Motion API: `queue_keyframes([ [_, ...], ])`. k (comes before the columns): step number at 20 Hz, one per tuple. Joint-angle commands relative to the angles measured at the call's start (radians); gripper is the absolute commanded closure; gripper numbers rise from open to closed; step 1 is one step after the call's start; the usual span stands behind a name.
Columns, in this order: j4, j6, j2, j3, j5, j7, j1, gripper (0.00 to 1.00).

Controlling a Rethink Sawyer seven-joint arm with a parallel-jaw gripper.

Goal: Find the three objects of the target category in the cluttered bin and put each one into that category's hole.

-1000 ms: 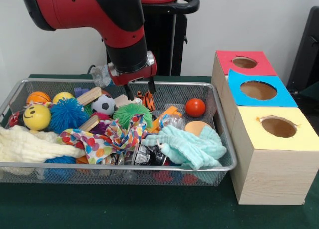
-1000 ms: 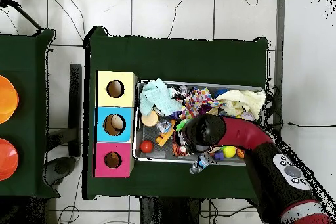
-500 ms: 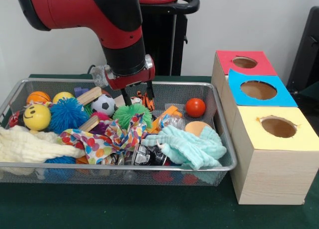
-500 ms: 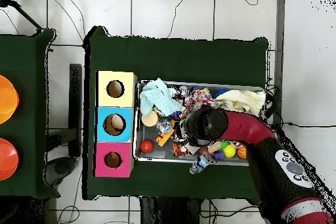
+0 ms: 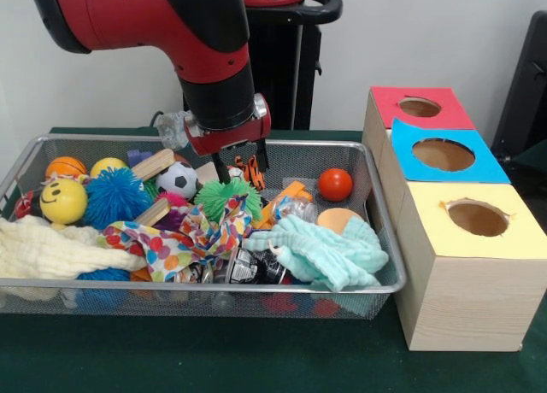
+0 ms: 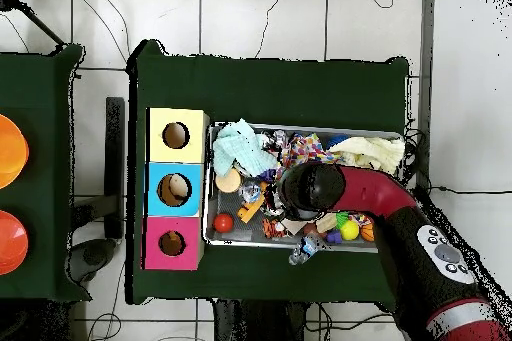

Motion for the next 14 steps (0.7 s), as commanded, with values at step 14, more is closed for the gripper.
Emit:
queue_keyframes([
  [14,-0.148,0.064,0.074,0.102,-0.07,-0.193,0.007,0.0],
])
